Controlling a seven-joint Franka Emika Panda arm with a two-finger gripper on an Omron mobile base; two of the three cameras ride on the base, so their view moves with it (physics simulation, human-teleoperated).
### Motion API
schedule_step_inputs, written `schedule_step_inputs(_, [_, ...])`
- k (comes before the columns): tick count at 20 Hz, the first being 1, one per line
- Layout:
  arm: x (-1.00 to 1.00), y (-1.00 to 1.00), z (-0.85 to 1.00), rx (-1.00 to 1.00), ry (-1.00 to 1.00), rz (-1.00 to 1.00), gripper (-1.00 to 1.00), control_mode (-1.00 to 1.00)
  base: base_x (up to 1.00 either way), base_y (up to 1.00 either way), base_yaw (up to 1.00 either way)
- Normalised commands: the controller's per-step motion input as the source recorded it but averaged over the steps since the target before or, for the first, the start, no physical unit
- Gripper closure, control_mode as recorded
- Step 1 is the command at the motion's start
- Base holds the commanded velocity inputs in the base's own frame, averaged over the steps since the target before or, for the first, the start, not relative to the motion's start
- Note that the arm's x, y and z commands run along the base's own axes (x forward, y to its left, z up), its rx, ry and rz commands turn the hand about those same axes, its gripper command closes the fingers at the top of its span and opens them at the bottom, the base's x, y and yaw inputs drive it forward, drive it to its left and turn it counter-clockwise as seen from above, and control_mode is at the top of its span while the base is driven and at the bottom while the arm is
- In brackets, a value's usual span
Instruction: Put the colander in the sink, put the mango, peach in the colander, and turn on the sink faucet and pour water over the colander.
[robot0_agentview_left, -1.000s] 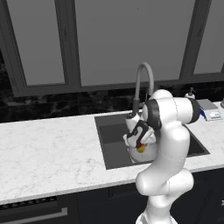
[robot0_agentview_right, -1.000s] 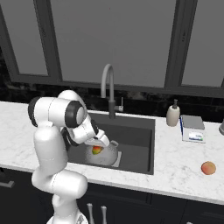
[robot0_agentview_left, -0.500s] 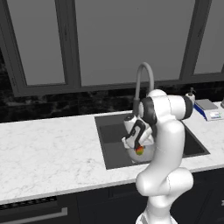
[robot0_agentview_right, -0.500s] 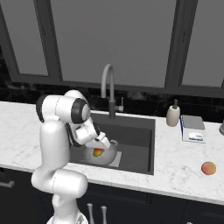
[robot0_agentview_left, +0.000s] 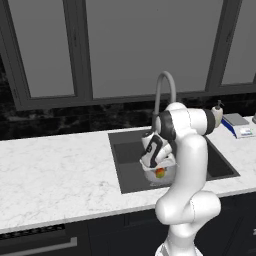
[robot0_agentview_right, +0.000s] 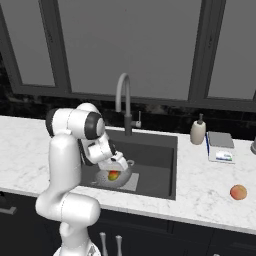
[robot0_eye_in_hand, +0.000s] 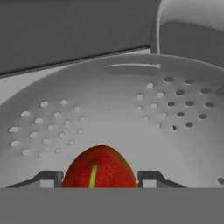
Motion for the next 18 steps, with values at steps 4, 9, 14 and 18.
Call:
schedule_step_inputs(4, [-0.1,-0.16,0.07,0.04,0.08,0.0,-1.0,-1.0,0.0,0.0,0.0])
schedule_step_inputs(9, [-0.12,-0.03,0.18,0.04,0.01,0.0,-1.0,-1.0,0.0,0.0,0.0])
schedule_step_inputs(14, [-0.17,0.02,0.21,0.01,0.0,0.0,-1.0,-1.0,0.0,0.0,0.0])
schedule_step_inputs(18, [-0.33,0.1,0.58,0.0,0.0,0.0,-1.0,-1.0,0.0,0.0,0.0])
